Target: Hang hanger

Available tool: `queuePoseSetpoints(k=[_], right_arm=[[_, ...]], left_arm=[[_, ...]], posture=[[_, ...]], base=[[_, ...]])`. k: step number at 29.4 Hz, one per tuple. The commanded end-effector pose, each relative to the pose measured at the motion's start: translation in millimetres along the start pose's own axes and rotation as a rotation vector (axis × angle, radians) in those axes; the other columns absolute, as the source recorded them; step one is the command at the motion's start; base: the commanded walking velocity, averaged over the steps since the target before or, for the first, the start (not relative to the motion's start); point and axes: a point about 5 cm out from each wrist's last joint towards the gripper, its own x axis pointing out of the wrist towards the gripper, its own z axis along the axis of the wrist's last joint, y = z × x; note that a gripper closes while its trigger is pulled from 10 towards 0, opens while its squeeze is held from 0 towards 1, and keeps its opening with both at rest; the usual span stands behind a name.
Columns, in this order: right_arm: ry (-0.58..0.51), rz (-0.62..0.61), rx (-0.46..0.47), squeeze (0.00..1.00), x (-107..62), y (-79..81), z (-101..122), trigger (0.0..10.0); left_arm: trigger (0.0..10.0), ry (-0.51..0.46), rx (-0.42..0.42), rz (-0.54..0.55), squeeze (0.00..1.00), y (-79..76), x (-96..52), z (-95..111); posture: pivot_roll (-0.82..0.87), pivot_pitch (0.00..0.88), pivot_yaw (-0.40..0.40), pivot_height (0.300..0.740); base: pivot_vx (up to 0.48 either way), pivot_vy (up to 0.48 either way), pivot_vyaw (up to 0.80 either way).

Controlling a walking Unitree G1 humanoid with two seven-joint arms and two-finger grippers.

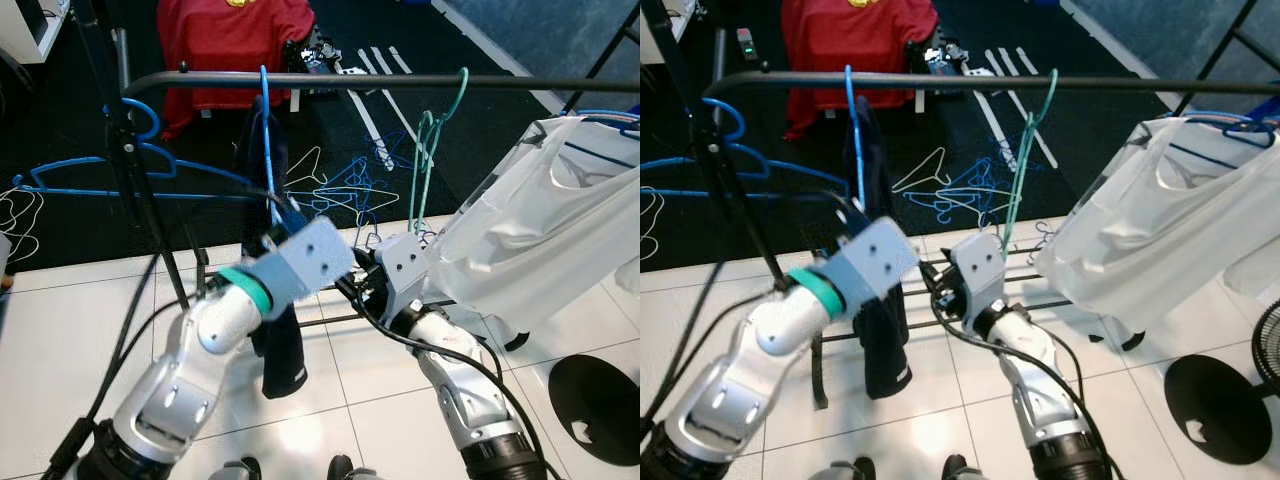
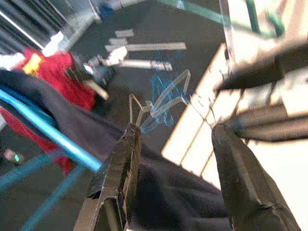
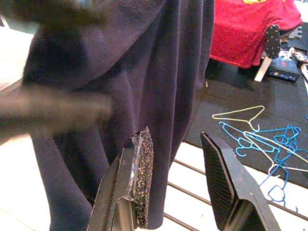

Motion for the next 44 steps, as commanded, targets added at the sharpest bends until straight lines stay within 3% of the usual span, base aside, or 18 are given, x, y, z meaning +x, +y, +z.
queuePoseSetpoints(k=[1,10,15,18,21,26,31,36,38,44], right_arm=[[0.008,-0.001,0.008,0.0,-0.6,1.4,-4.0,10.0],[0.005,-0.001,0.004,0.0,0.0,0.4,-3.3,10.0],[0.005,-0.001,0.003,0.0,-1.3,0.3,-4.1,10.0],[0.005,0.0,0.004,0.0,-0.8,0.7,-4.1,10.0],[0.0,0.004,0.005,0.0,1.8,2.6,-2.8,10.0],[0.02,0.013,0.008,0.0,-0.3,3.9,-6.8,10.0],[0.197,0.186,-0.097,0.0,-16.2,11.0,-32.4,10.0],[0.169,0.278,-0.099,0.0,-23.1,14.8,-28.3,10.0],[0.114,0.35,-0.088,0.0,-24.8,20.9,-18.8,10.0],[0.088,0.362,-0.092,0.0,-24.4,22.7,-14.6,10.0]], left_arm=[[10.0,0.056,-0.004,-0.017,0.0,-6.0,0.3,-10.1],[10.0,0.171,-0.016,0.023,0.0,-9.3,6.3,-26.3],[10.0,0.127,-0.061,0.105,0.0,13.6,6.1,-16.5],[10.0,0.097,-0.068,0.109,0.0,17.8,6.6,-10.4],[10.0,0.045,-0.05,0.149,0.0,32.8,14.7,5.5],[10.0,0.076,-0.018,0.168,0.0,36.7,20.9,-1.4],[10.0,0.097,0.005,0.202,0.0,46.8,25.6,-7.2],[10.0,0.129,0.037,0.216,0.0,55.1,28.1,-17.5],[10.0,0.162,0.046,0.229,0.0,65.5,28.9,-27.9],[10.0,0.193,0.05,0.253,0.0,88.7,23.8,-37.6]], posture=[[0.06,0.124,0.041,0.74],[0.05,0.119,0.043,0.74],[0.06,0.117,0.043,0.74],[0.06,0.116,0.043,0.74],[0.06,0.118,0.044,0.74],[0.06,0.123,0.048,0.74],[0.05,0.126,0.046,0.74],[0.05,0.128,0.046,0.74],[0.04,0.128,0.048,0.74],[0.05,0.131,0.048,0.74]], base=[[0.0,0.0,0.0],[0.0,0.0,0.0],[0.0,0.0,0.0],[0.0,0.0,0.0],[0.0,0.0,0.0],[0.0,0.0,0.0],[0.0,0.0,0.0],[0.0,0.0,0.0],[0.0,0.0,0.0],[0.0,0.0,0.0]])
